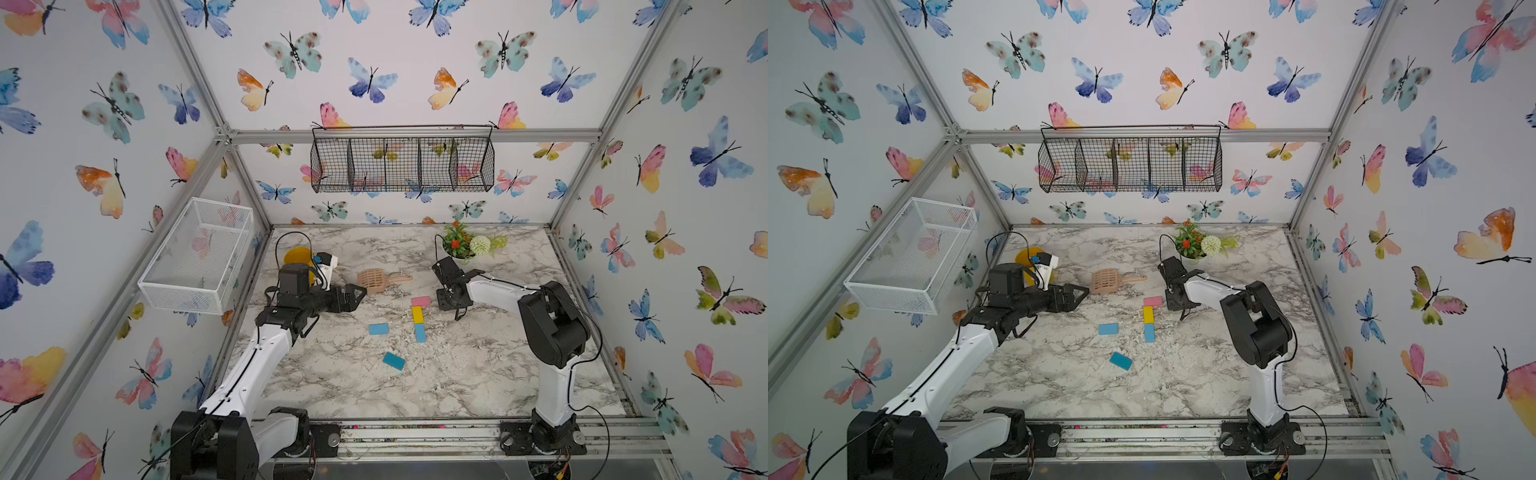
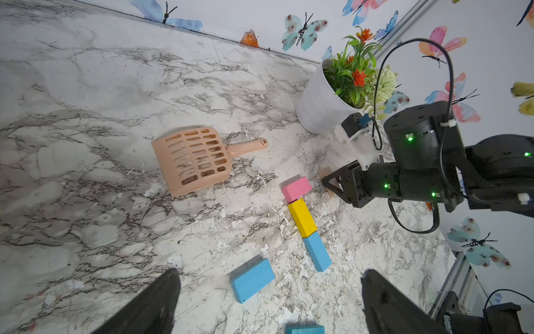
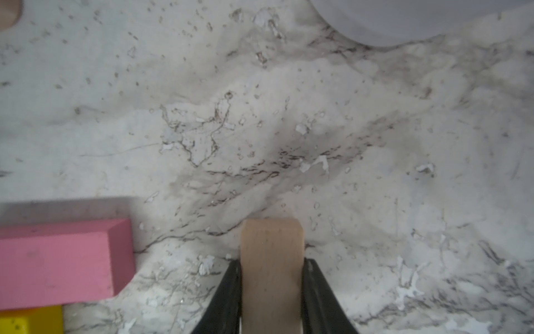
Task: Assemble the letter c with building blocks
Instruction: Pick up the building block from the center of the board.
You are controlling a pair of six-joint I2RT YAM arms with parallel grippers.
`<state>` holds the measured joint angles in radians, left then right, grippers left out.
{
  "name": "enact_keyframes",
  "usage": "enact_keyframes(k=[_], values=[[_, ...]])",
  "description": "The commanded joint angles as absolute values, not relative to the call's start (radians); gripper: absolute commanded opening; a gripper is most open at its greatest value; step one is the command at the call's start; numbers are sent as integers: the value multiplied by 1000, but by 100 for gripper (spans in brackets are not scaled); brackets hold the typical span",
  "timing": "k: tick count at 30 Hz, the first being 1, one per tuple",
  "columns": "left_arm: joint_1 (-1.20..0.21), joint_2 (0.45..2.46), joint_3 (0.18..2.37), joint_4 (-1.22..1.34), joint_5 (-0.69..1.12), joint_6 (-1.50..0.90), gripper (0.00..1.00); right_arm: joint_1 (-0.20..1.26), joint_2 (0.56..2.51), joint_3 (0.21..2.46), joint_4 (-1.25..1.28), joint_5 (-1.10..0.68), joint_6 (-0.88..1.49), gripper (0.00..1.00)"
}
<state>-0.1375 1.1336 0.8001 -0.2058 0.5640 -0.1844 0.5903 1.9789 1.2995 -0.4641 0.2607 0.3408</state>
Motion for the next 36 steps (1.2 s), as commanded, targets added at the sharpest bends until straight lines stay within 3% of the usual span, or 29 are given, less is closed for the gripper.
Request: enact_keyframes(k=[1,6,11,21,29,36], values=[[-130,1129,785,-198,578,-187,98,584,1928,1291,-510,218,167,8],[-130,1137,788,-198,584,-190,98,570,1889,1290,-547,95,-62,10],[-130,1141,788,-197,586,-192,98,563,1835,1266,-579,-19,-224,4],[-130,1146,787,-195,587,-193,98,563,1591,1089,-549,-293,-665,3],[-130,1148,787,-195,586,-193,98,567,1615,1166,-813,-458,-1050,3],[-130,1149,788,-195,584,-193,99,577,1617,1141,-771,-489,-1141,3]])
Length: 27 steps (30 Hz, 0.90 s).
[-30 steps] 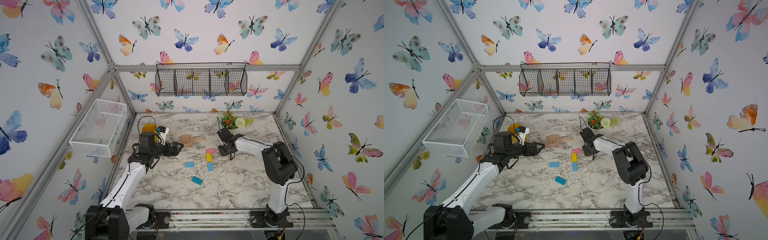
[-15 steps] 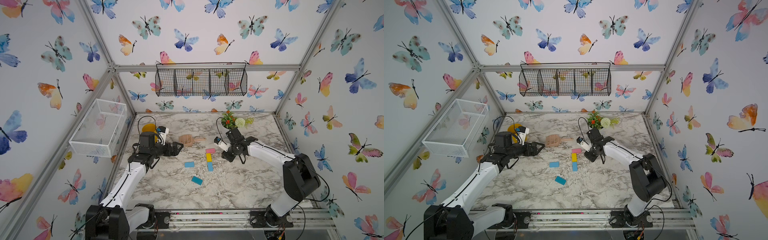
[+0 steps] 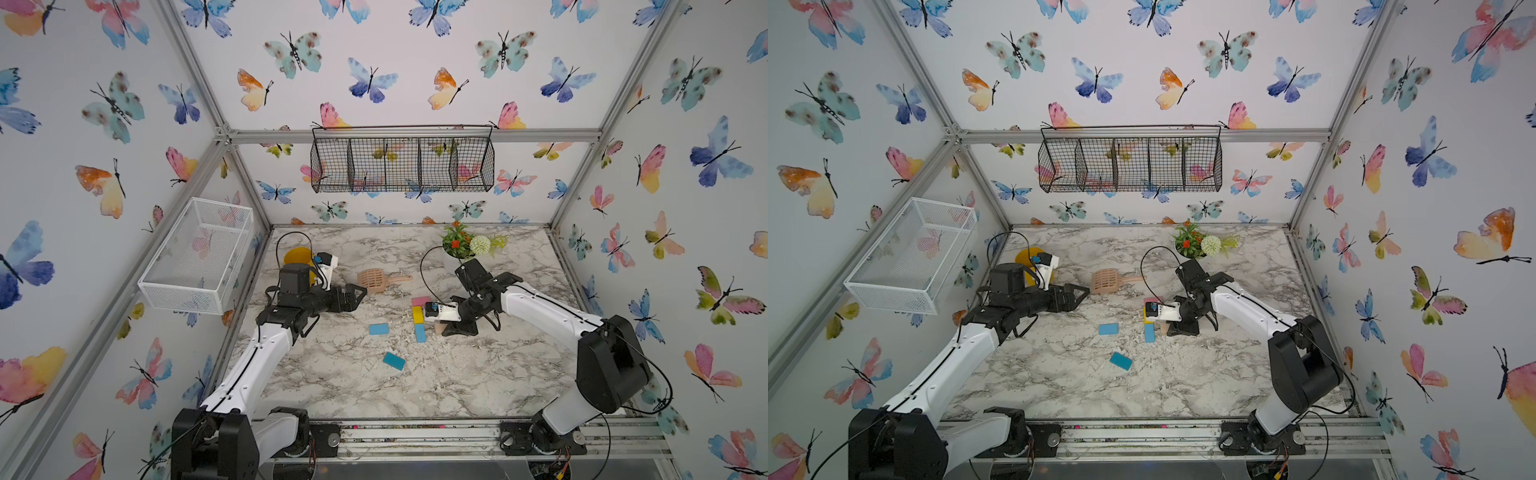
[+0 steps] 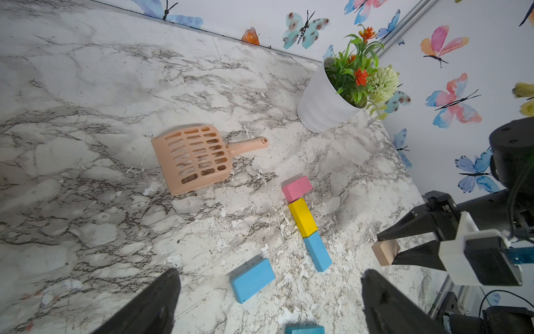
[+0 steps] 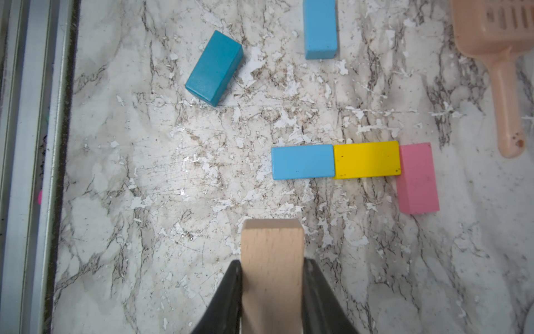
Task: Assemble the letter c with building blocks
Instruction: Assemble the building block at the center of the board.
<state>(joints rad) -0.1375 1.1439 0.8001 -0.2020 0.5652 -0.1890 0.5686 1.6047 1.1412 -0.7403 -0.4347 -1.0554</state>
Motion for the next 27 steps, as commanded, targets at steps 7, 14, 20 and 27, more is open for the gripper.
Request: enact_keyframes(k=[7,14,20,27], values=[[-131,1152,789,-195,579,-192,98,641,1658,1118,-698,-436,-1132,3],[-131,1150,786,-197,570,-186,98,675,1692,1096,-629,-406,-1078,3],[-130,1147,781,-196,569,-180,98,678,1732,1075,-563,-426,-997,3],[-130,1164,782,-196,577,-184,98,687,1738,1032,-490,-434,-999,3]])
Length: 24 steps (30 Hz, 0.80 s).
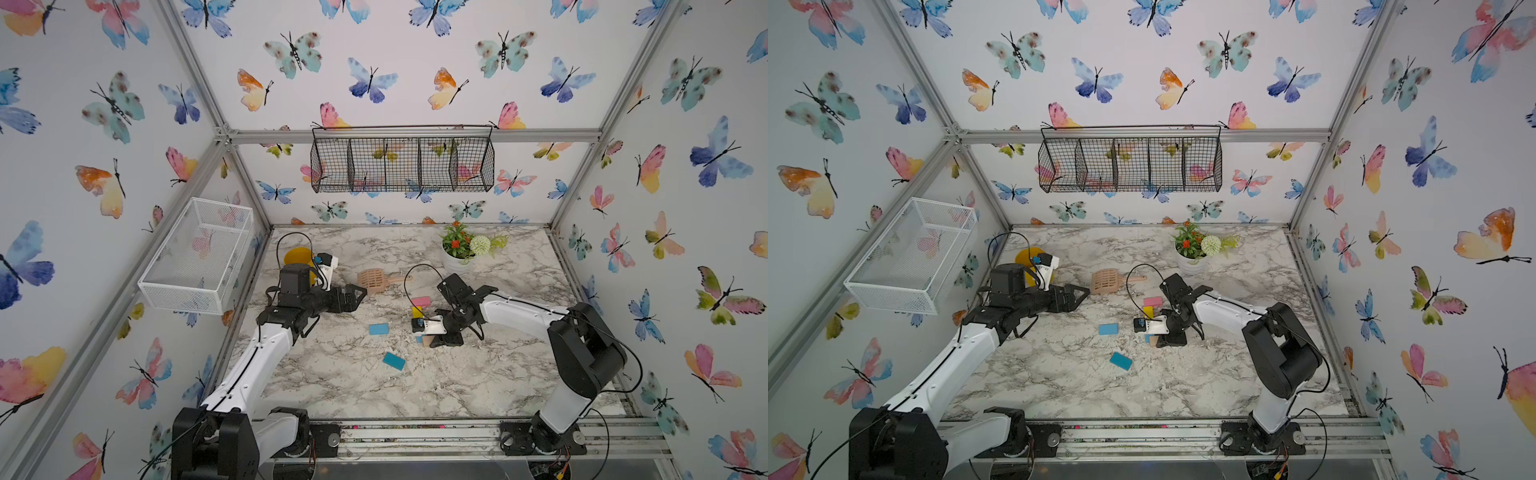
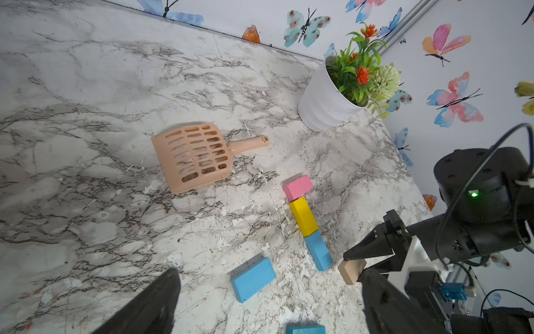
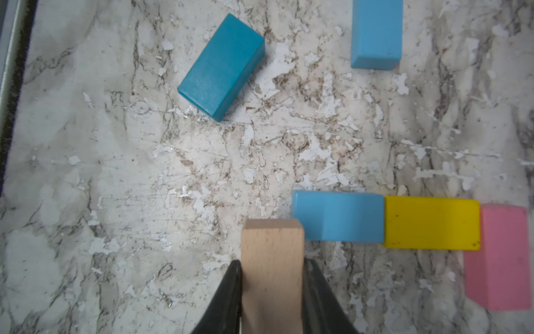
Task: Assemble the letter c with building blocks
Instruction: Assemble the building block at the center of the board.
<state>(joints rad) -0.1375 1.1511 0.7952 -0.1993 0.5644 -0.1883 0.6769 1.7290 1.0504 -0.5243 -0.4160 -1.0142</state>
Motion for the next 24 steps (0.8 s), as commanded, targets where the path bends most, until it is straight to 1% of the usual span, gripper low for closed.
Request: enact_keyframes(k=[1,9,16,20,24], values=[[-130,1166,784,-196,579,-186,98,692,1739,1031,-485,-427,-997,3],[-131,1167,782,-197,580,-186,98,738,1745,1022,-469,-396,-961,3],[-130,1163,781,-196,580,-184,98,745,1765,1024,-459,-365,-931,3],[-131,1163,781,-196,581,-184,98,752,1771,1016,-447,-306,-920,3],[-130,1163,781,-196,580,-184,98,756,1770,1009,-435,-300,-910,3]])
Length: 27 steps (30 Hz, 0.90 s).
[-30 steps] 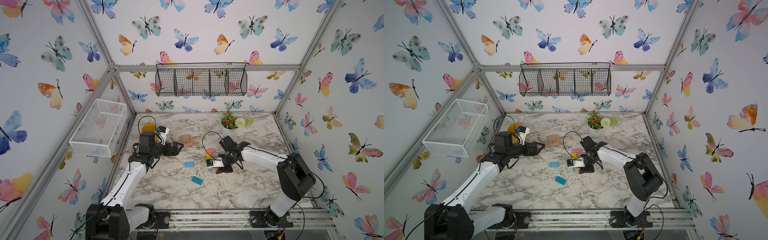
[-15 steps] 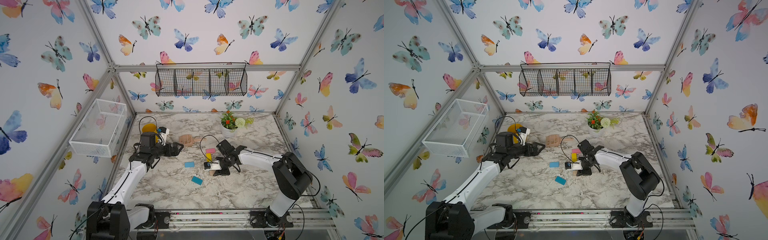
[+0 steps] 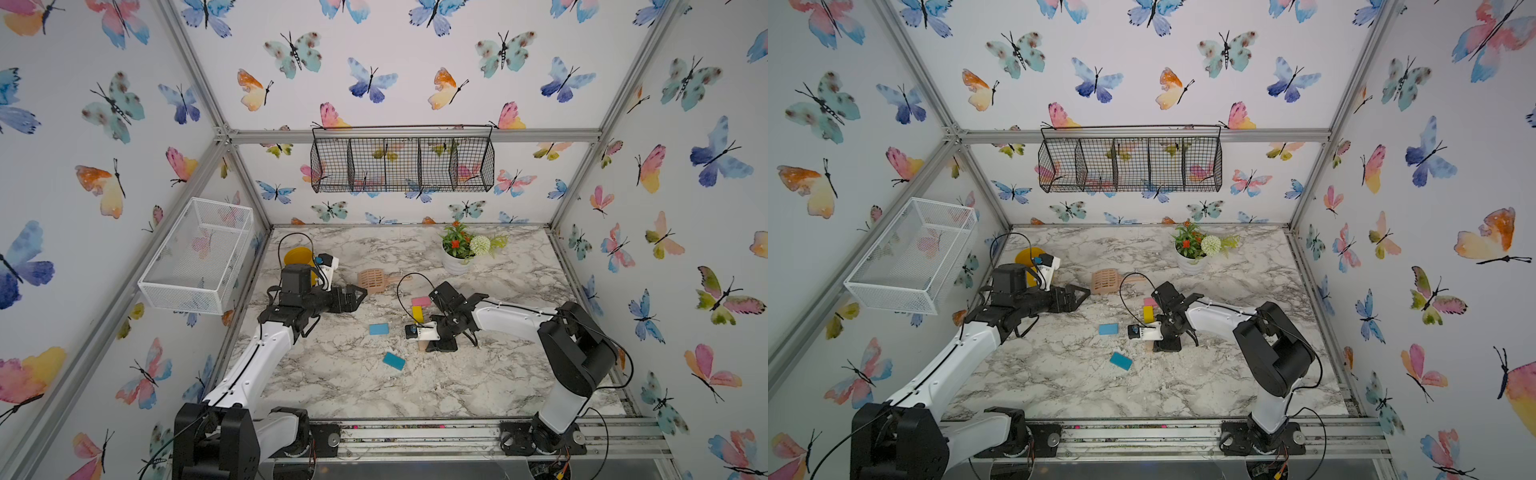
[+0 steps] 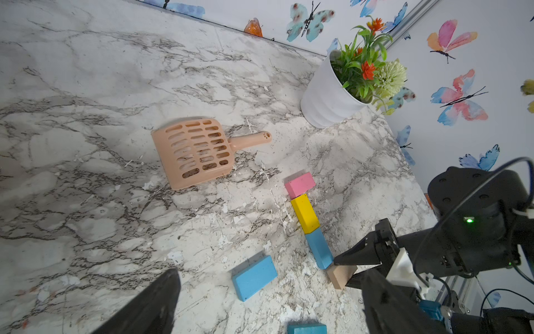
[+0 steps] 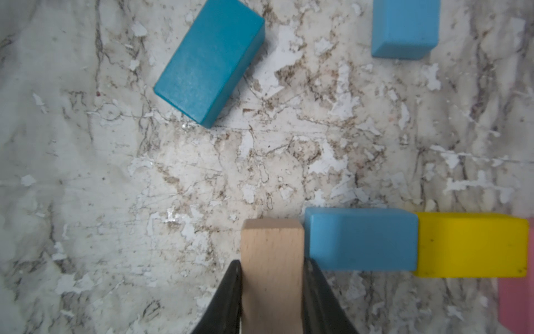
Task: Assemble the letter c with building blocks
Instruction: Assemble the building block at the center of the board.
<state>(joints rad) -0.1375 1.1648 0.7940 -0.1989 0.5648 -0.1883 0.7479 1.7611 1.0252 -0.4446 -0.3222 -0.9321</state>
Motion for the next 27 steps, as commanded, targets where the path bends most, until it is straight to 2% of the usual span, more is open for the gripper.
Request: enact_keyframes(k=[1,9,19,27], values=[[-130,1163,781,-196,580,-184,98,758,1768,1006,-431,-301,-910,3],[-131,1164,781,-197,578,-183,98,770,1776,1005,-436,-321,-907,3],[-131,1163,781,-196,578,-182,98,778,1738,970,-393,-312,-842,23],[-131,1159,779,-196,578,-180,98,778,1619,905,-315,-322,-786,38]])
